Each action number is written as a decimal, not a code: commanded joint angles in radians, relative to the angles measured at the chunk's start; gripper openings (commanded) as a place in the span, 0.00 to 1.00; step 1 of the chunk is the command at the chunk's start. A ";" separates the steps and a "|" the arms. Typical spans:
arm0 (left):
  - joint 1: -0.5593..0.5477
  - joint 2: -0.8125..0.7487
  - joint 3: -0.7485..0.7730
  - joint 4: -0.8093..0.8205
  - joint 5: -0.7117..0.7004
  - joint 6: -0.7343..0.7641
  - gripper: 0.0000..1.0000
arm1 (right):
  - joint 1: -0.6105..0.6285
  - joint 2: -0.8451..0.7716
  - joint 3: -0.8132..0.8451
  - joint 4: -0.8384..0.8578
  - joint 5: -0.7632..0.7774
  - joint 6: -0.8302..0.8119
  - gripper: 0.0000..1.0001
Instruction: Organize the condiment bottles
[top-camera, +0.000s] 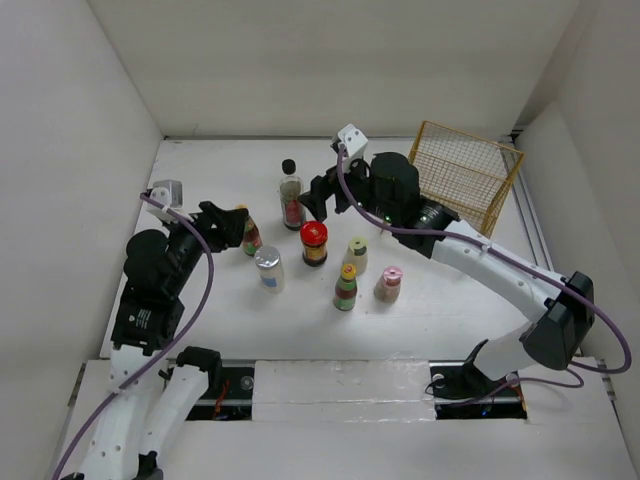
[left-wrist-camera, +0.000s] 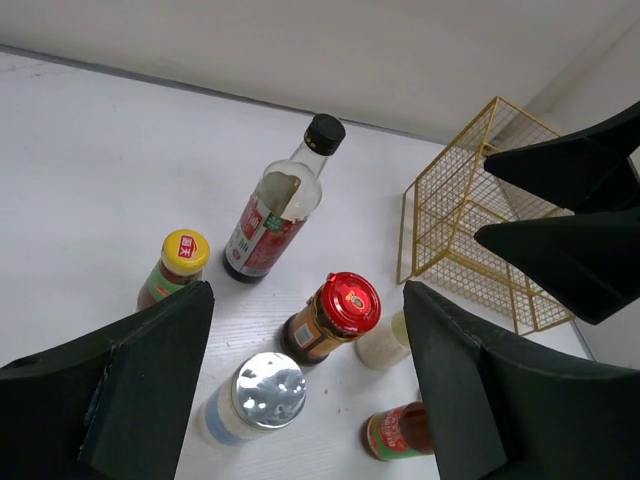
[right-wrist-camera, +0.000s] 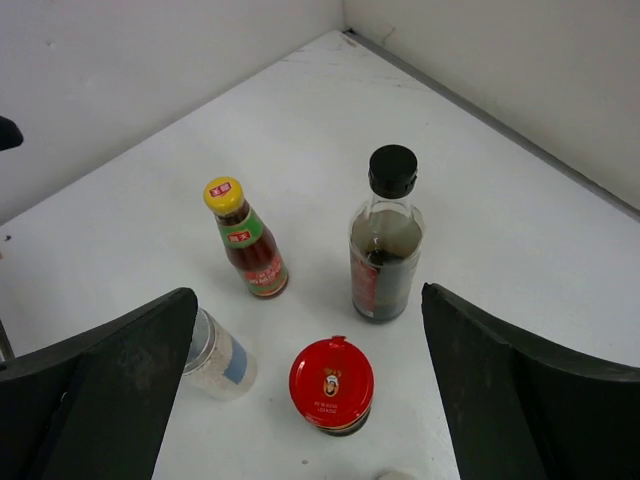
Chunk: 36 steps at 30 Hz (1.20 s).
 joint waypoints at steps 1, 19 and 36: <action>0.003 -0.048 -0.022 0.050 -0.006 0.005 0.73 | 0.011 -0.042 -0.002 0.048 0.029 -0.013 0.98; 0.003 -0.086 -0.031 0.041 -0.078 -0.005 0.12 | 0.029 0.133 0.067 -0.037 0.011 -0.100 0.88; 0.003 -0.087 -0.031 0.050 -0.057 -0.014 0.52 | -0.015 0.473 0.337 0.083 0.058 -0.097 0.89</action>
